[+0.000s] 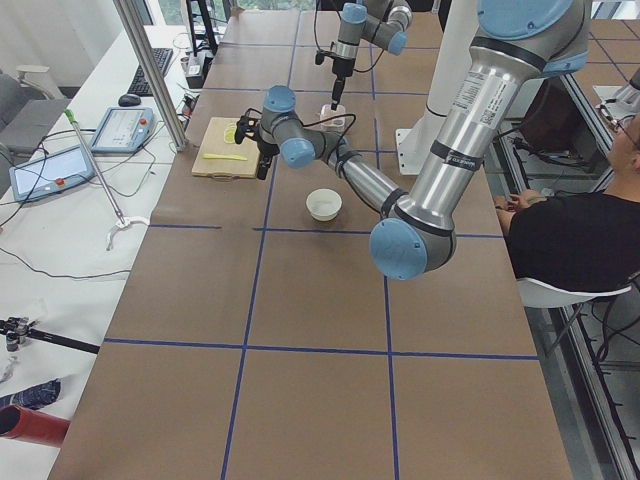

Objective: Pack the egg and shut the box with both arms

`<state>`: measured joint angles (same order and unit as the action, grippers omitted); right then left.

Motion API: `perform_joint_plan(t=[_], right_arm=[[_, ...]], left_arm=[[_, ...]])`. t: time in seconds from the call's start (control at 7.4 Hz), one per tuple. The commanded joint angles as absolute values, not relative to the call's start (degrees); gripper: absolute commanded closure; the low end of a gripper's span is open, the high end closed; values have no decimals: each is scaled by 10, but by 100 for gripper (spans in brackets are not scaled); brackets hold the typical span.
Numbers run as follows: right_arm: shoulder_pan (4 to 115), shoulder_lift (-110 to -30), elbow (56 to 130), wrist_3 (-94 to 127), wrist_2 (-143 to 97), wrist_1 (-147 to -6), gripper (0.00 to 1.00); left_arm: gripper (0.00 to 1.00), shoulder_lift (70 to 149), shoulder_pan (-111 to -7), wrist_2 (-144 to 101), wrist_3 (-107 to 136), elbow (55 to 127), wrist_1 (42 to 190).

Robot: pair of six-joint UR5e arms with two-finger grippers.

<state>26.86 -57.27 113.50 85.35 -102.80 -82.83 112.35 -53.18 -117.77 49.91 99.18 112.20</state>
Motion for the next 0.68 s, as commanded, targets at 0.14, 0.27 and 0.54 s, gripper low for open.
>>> perform_joint_plan(t=[0.14,0.27,0.54], right_arm=[[446,-632,1182,841,-1218,-842,0],[503,-662,1183,794,-1273,-842,0],[640,-781,1171,545,-1358,-843,0]], left_arm=[[1,1001,-609,-1209,328,1033,1123],[1,958,-645,-1230,266,1049,1122],[1,877,-753,-1251,102,1060,1116]])
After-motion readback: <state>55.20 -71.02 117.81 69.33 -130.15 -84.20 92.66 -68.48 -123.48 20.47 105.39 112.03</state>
